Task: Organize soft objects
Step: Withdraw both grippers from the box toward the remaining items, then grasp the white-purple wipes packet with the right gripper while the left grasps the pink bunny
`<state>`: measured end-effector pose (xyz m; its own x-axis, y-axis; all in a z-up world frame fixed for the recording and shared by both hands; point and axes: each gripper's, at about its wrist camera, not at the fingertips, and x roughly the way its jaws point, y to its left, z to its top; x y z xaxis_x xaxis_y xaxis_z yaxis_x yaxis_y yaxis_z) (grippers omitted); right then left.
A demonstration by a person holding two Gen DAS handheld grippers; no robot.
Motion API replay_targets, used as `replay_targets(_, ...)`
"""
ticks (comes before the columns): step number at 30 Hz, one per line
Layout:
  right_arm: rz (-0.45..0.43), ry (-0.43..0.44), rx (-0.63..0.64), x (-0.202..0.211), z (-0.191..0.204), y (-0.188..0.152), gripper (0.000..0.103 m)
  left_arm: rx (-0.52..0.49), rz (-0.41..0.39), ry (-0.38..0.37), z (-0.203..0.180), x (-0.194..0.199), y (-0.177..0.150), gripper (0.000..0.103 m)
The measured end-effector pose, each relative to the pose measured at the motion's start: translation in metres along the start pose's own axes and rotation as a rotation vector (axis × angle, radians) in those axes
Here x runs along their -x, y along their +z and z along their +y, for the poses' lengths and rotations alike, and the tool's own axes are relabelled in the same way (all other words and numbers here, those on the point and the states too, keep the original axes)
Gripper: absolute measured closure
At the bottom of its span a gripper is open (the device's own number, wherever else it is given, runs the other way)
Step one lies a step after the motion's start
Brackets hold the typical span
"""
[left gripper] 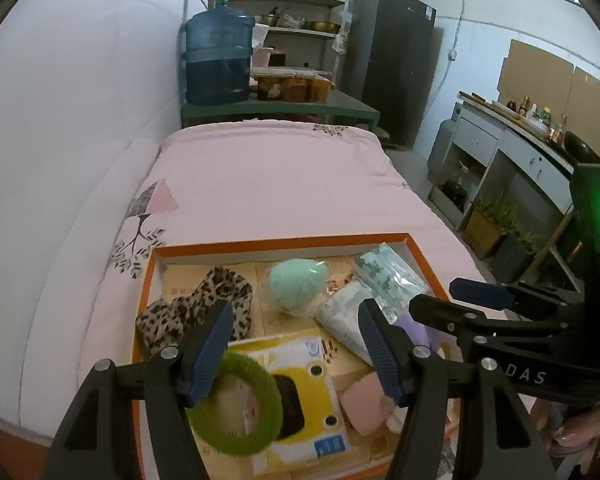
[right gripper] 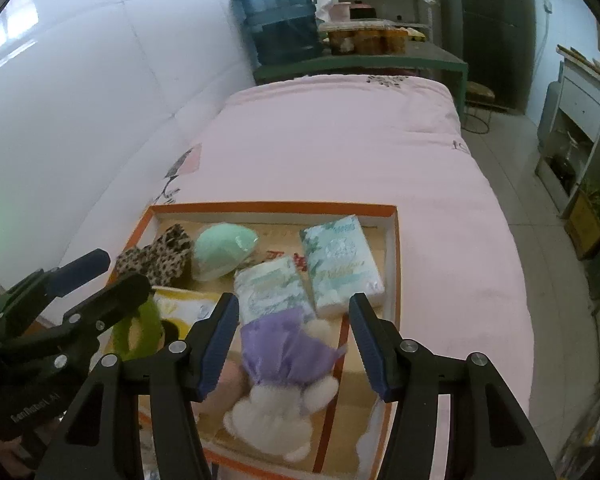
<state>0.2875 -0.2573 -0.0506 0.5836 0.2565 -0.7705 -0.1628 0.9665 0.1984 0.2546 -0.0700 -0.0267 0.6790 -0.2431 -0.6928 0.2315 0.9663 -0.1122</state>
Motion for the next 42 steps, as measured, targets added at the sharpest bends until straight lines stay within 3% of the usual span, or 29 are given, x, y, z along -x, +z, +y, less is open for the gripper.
replay_targets(21,-0.010,0.064,0.060,0.058,0.048,-0.076,0.044,0.060,-0.063,0.015,0.023,0.078,-0.058,0.038)
replay_targets(42,0.069,0.100,0.010,0.039,0.062,-0.137,0.044,0.042,-0.094,0.027,0.033,0.099,-0.119,0.038)
